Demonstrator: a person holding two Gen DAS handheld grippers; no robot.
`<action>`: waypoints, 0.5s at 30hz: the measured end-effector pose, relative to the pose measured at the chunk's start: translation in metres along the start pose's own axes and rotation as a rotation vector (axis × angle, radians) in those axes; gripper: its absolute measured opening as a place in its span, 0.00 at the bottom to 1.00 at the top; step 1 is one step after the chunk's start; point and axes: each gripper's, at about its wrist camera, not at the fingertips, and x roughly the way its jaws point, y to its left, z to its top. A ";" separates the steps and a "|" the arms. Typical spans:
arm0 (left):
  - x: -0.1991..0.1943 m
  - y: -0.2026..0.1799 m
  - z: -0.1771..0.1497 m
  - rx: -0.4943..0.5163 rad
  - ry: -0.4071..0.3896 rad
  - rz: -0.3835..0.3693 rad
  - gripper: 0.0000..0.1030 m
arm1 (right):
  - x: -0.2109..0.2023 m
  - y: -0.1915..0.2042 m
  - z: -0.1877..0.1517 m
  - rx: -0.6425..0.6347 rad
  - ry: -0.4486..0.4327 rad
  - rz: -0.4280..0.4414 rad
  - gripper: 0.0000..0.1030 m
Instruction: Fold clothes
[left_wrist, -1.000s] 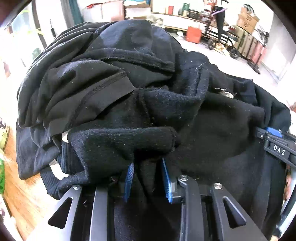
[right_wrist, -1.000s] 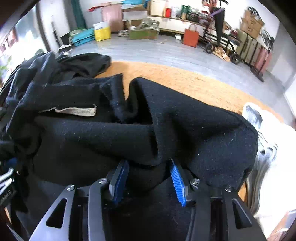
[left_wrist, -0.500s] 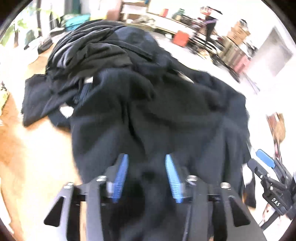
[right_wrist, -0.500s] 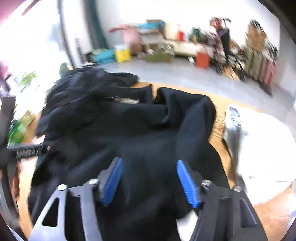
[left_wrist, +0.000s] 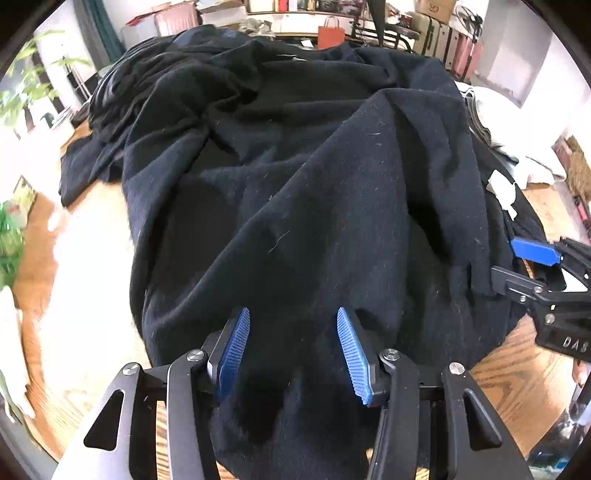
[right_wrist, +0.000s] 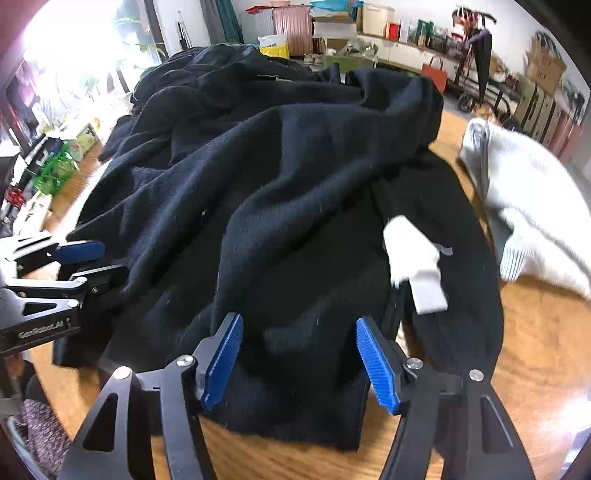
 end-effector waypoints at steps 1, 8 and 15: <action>-0.001 0.000 -0.002 0.007 -0.002 0.002 0.50 | -0.001 -0.003 -0.003 0.009 0.007 0.011 0.66; -0.007 -0.001 -0.010 0.022 0.011 -0.001 0.50 | -0.022 0.003 -0.033 -0.049 -0.026 -0.018 0.01; -0.029 0.024 -0.029 -0.072 0.058 -0.147 0.50 | -0.054 -0.017 -0.062 0.002 -0.042 0.070 0.02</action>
